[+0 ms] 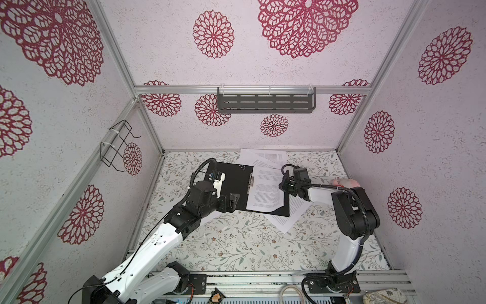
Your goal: Put the files into the folder
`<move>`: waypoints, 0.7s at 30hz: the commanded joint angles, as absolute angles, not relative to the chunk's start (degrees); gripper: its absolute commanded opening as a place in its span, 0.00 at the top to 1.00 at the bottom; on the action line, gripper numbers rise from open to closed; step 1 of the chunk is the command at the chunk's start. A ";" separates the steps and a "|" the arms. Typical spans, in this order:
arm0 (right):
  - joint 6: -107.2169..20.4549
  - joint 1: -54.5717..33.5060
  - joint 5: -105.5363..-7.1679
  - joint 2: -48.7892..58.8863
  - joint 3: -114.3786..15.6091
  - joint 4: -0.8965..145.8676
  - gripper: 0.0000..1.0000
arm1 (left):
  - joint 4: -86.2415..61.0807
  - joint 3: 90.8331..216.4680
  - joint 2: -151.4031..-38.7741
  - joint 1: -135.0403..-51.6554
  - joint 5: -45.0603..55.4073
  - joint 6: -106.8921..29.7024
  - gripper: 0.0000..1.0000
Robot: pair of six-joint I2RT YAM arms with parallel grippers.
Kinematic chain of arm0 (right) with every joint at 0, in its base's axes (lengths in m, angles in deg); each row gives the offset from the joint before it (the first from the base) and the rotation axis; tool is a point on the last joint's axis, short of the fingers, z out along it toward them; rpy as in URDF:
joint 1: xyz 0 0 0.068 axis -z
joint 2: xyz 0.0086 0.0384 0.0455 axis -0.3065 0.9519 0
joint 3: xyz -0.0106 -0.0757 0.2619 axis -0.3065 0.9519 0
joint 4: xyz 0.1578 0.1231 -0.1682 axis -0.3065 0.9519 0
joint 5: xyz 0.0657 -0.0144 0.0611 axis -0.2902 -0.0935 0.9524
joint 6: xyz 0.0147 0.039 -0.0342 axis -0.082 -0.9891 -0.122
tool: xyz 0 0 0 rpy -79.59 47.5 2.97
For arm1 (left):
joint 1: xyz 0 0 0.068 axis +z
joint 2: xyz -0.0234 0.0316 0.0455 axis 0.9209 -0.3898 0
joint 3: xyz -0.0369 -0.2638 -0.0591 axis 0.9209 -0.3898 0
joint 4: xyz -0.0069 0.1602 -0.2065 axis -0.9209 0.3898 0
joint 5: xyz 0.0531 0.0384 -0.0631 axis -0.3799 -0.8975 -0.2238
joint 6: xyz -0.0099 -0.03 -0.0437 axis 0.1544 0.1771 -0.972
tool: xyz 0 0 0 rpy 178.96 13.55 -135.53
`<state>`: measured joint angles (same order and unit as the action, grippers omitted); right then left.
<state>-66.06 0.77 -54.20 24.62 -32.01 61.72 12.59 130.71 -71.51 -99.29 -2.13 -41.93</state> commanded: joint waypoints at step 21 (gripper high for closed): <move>-63.81 0.36 -53.62 26.21 -35.58 63.83 1.00 | 12.66 131.67 -72.17 -99.05 -1.99 -41.28 0.01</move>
